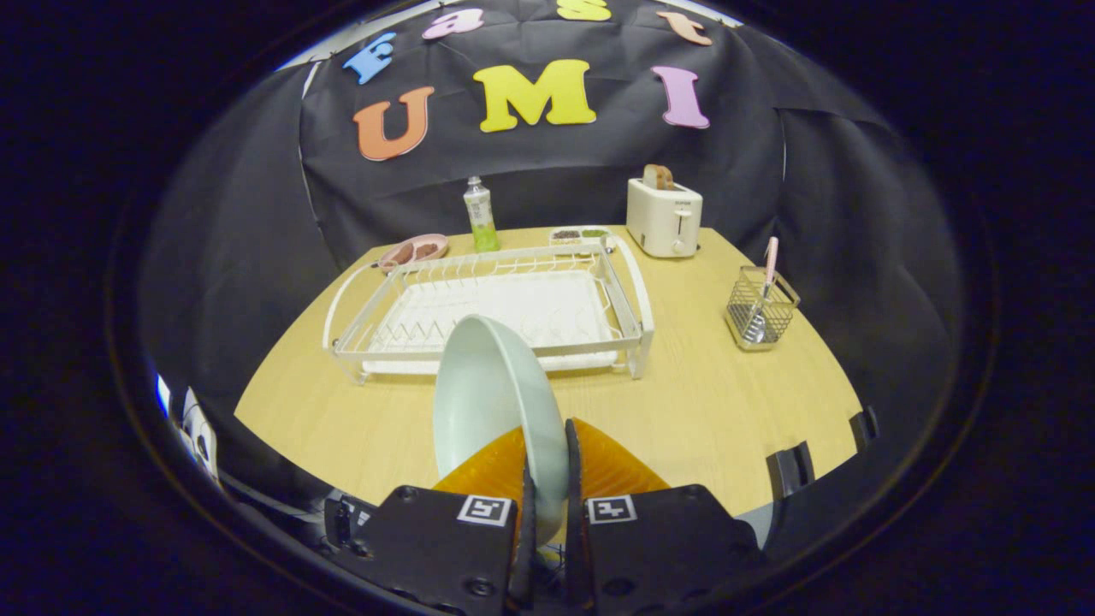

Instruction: Take the plate from the dish rack, then take the spoon from the basket and place it into the plate.

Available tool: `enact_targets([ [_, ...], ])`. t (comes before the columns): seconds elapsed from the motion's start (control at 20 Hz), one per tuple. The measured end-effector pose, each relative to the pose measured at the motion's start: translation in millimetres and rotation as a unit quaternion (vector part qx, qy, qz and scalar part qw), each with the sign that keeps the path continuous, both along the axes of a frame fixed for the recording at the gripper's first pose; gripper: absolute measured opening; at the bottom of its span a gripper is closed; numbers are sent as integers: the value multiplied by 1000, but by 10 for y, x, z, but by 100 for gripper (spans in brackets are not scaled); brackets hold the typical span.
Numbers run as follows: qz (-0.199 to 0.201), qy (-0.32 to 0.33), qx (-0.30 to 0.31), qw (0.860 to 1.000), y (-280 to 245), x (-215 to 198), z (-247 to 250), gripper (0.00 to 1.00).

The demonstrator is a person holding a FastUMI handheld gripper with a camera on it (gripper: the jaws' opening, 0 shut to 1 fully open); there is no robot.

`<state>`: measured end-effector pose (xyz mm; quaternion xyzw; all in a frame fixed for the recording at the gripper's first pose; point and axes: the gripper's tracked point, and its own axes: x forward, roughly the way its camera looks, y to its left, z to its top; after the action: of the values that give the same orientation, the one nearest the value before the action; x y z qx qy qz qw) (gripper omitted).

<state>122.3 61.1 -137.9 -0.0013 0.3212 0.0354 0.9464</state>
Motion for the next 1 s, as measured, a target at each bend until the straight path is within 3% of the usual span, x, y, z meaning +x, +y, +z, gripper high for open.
enact_targets([
  [0.15, 5, 27, 60, 998, -66, 69, -240, 19],
  [0.5, 34, 57, 128, 990, -267, 179, -635, 23],
  [1.0, 67, 45, 93, 992, -367, 299, -945, 43],
])
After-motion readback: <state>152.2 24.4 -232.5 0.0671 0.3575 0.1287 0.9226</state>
